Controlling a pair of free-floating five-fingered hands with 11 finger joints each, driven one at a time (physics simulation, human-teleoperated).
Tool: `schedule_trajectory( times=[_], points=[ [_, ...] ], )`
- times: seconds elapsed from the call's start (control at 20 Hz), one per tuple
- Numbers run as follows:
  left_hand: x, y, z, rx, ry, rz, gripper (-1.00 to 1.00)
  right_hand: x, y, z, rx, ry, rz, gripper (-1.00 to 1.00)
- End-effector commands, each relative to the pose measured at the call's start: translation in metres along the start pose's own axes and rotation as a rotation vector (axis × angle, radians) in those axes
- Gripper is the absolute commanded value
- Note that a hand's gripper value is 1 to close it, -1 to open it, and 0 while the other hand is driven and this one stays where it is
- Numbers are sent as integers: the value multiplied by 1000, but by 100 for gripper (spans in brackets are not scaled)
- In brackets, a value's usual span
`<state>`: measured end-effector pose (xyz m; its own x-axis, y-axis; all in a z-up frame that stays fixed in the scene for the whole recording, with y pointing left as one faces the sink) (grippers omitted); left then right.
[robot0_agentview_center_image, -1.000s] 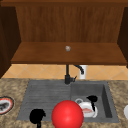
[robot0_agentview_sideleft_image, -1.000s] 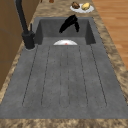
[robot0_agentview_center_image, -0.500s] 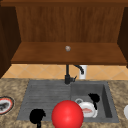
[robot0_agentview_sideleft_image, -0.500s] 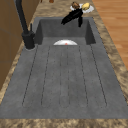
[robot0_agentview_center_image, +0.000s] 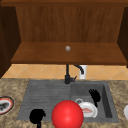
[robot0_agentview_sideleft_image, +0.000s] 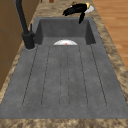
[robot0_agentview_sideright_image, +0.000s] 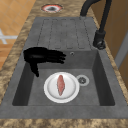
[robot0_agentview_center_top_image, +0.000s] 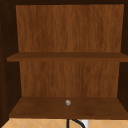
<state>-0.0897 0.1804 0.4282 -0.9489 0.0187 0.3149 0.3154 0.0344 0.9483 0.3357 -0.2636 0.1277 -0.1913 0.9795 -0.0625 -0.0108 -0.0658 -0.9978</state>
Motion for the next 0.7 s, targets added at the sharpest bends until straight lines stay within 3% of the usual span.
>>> schedule_trajectory(
  times=[0.0,0.3,0.65],
  points=[
    [0,0,0,0,0,0,0,3,-9,11,-104,-3,-19,-100],
    [0,0,0,0,0,0,0,11,-11,59,-117,1,9,-100],
    [0,0,0,0,0,0,0,21,-9,110,-89,-1,-8,-100]
  ],
)
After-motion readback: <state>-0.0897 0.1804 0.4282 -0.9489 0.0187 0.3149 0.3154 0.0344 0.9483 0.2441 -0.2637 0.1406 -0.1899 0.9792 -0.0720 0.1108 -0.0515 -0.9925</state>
